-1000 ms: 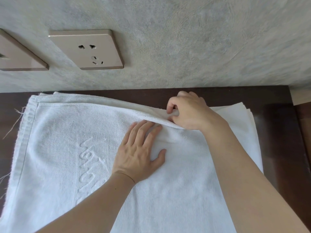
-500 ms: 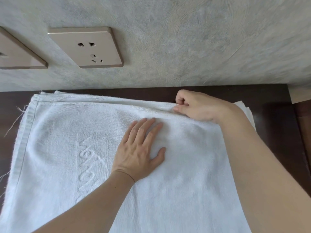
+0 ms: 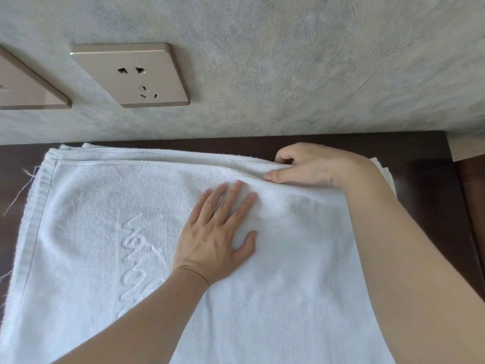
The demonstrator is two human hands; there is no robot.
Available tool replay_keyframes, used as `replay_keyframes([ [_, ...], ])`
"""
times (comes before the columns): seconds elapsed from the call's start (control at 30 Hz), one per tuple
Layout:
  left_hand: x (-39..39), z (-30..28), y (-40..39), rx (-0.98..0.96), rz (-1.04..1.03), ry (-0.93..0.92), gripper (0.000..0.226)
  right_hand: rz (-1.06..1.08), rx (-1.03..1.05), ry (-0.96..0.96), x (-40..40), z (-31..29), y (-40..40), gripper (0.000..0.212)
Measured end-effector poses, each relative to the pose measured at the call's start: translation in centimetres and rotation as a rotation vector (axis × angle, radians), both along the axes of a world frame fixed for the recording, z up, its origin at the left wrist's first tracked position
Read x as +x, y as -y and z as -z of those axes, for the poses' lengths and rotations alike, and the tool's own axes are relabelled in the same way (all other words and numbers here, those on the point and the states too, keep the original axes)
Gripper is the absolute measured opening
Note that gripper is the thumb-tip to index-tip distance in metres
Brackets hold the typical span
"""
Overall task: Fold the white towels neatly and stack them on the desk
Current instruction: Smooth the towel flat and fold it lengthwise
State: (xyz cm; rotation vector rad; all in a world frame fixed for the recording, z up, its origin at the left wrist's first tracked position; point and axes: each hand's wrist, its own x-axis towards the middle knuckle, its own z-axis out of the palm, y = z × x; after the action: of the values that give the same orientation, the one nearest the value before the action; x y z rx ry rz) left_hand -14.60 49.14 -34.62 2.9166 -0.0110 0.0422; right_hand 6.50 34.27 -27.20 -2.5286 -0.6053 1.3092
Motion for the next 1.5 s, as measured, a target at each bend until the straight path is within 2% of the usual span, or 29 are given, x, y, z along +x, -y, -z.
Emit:
replay_keyframes([
  [0.23, 0.1, 0.0, 0.0, 0.021, 0.013, -0.060, 0.068, 0.117, 0.086, 0.286, -1.3, 1.7, 0.5, 0.066],
  [0.33, 0.1, 0.0, 0.1, 0.015, 0.009, -0.066, 0.068, 0.187, 0.145, 0.415, -2.0, 2.5, 0.7, 0.067],
  [0.4, 0.1, -0.1, 0.1, 0.006, 0.011, -0.062, 0.067, 0.213, 0.228, 0.406, -2.6, 2.5, 0.9, 0.054],
  [0.47, 0.1, -0.1, 0.1, 0.001, 0.010, -0.062, 0.067, 0.190, 0.326, 0.407, -3.3, 2.4, 1.5, 0.032],
  [0.57, 0.1, -0.1, 0.1, 0.004, 0.006, -0.064, 0.066, 0.180, 0.436, 0.549, -3.9, 3.2, 2.8, 0.027],
  [0.67, 0.1, -0.1, 0.0, 0.005, 0.007, -0.060, 0.066, 0.170, 0.414, 0.716, -4.7, 3.6, 4.0, 0.027],
  [0.73, 0.1, -0.2, 0.0, 0.008, 0.007, -0.063, 0.066, 0.160, 0.423, 0.772, -5.1, 3.5, 4.8, 0.035],
  [0.93, 0.1, -0.2, 0.1, 0.010, -0.007, -0.071, 0.066, 0.147, 0.310, 0.752, -6.4, 4.8, 6.3, 0.045],
  [1.13, 0.1, -0.3, 0.0, -0.001, 0.004, -0.066, 0.066, 0.149, 0.304, 0.881, -5.2, 5.6, 6.4, 0.061],
  [1.23, 0.0, -0.3, 0.0, -0.007, 0.008, -0.057, 0.066, 0.221, 0.236, 0.937, -3.6, 5.8, 6.3, 0.058],
  [1.37, -0.1, -0.3, 0.0, -0.018, 0.000, -0.062, 0.066, 0.364, 0.170, 0.966, -2.6, 6.0, 6.9, 0.041],
  [1.5, -0.1, -0.2, -0.1, -0.005, 0.001, -0.103, 0.066, 0.380, 0.131, 1.023, -5.0, 6.5, 9.8, 0.043],
])
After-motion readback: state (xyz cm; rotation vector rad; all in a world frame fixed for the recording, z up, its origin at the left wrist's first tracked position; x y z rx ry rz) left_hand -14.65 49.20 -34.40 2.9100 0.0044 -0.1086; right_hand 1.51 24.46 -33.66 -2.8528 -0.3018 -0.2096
